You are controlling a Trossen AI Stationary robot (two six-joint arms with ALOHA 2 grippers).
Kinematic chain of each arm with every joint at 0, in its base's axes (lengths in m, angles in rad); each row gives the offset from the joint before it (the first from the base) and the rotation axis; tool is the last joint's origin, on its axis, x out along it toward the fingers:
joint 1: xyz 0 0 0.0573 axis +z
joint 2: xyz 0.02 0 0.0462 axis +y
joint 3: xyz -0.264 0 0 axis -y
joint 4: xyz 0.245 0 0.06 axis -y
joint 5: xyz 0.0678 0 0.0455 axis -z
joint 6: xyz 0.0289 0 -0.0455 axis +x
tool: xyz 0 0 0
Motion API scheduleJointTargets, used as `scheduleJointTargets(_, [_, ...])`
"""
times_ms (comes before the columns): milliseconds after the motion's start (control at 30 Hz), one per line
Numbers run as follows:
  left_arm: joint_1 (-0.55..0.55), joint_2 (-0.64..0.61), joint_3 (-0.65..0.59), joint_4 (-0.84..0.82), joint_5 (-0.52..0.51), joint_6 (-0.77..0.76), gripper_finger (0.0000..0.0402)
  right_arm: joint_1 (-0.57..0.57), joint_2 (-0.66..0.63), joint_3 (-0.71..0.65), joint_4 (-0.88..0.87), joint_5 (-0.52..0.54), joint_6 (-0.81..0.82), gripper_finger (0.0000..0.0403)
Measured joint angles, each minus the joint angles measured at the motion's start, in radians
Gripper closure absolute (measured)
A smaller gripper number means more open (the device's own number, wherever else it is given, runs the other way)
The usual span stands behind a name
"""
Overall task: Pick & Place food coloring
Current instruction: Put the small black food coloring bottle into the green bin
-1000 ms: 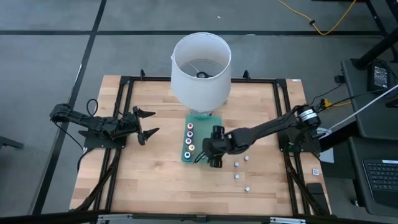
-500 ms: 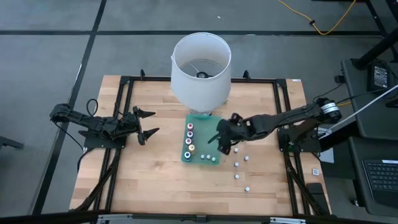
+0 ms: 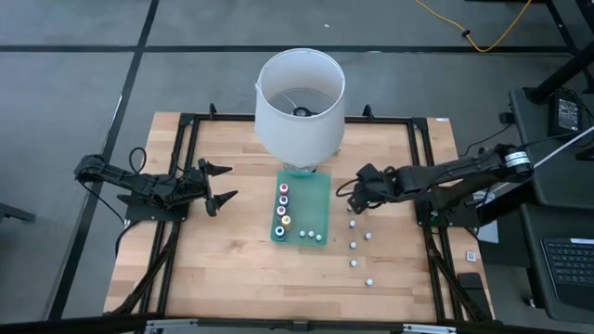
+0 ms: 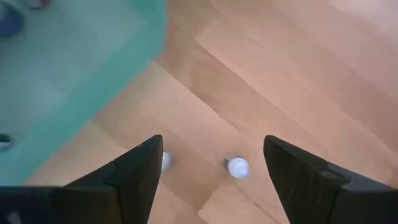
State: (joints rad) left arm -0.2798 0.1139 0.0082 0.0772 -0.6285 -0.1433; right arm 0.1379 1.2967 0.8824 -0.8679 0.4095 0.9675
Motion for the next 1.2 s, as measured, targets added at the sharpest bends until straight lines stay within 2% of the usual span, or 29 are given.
scheduleJointTargets(200, [0.0,0.0,0.0,0.001,0.0,0.0,0.0002,-0.021,-0.013,-0.092,0.026,-0.001,0.027,0.0124])
scheduleJointTargets(500, [0.0,0.0,0.0,0.001,0.0,0.0,0.0002,-0.043,-0.01,-0.204,0.136,-0.058,0.031,0.0124])
scheduleJointTargets(900, [0.0,0.0,0.0,0.001,0.0,0.0,0.0002,-0.043,0.034,-0.278,0.257,-0.093,0.0,0.0126])
scheduleJointTargets(1033, [0.0,0.0,0.0,0.001,0.0,0.0,0.0002,-0.043,0.034,-0.279,0.265,-0.092,-0.005,0.014])
scheduleJointTargets(1200, [0.0,0.0,0.0,0.001,0.0,0.0,0.0002,-0.043,0.034,-0.279,0.276,-0.09,-0.007,0.0181])
